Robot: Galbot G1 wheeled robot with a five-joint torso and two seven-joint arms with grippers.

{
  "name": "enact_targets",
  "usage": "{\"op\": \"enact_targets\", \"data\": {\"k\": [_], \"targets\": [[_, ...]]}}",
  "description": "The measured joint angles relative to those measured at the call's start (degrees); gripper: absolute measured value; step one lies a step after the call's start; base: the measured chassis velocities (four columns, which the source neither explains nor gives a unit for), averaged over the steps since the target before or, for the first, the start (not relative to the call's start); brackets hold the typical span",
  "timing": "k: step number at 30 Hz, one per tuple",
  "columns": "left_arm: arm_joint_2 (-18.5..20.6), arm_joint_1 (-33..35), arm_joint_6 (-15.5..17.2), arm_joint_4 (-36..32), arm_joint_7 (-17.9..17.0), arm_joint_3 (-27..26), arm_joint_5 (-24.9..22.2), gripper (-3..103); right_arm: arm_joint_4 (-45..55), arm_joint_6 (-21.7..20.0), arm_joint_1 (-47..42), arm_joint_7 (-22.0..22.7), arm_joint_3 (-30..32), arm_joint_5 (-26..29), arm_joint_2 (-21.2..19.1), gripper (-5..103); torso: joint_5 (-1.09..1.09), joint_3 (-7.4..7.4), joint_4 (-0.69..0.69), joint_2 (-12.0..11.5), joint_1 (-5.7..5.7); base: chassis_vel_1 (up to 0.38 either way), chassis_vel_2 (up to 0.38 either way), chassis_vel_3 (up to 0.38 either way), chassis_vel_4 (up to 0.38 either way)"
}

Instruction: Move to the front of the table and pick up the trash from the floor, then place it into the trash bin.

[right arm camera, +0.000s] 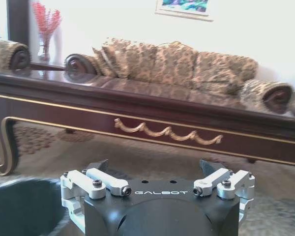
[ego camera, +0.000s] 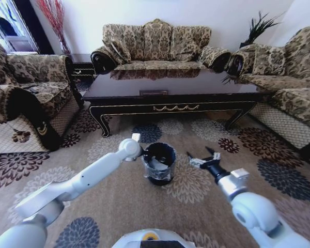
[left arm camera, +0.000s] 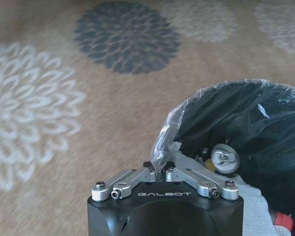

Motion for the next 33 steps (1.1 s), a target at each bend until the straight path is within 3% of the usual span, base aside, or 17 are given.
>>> {"op": "enact_targets", "data": {"k": [3,10,15,33], "targets": [[2.3,3.4,0.0,-0.9,0.3,-3.1,0.7,4,0.1,0.1,-0.9,0.3,1.3,0.1,0.7,100,0.00,0.00,0.00,0.0,0.00,0.000,0.000,0.000,0.000],[10.5,14.7,0.0,-4.3,2.6,-17.4,2.8,4,-1.9,1.1,-2.7,0.2,-0.1,-1.6,3.2,100,0.01,0.00,0.05,0.0,0.00,0.000,0.000,0.000,0.000],[13.6,19.3,0.0,-4.9,5.0,-21.7,5.0,4,-2.1,1.3,-3.0,0.2,-0.6,-2.1,4.0,100,0.00,0.00,0.01,0.0,0.00,0.000,0.000,0.000,0.000],[13.6,25.6,0.0,-3.1,7.5,-26.3,9.8,4,-2.3,1.7,-4.3,-0.3,-1.3,-3.0,4.0,100,0.04,-0.01,0.02,0.0,-0.01,0.000,0.000,0.000,0.000]]}}
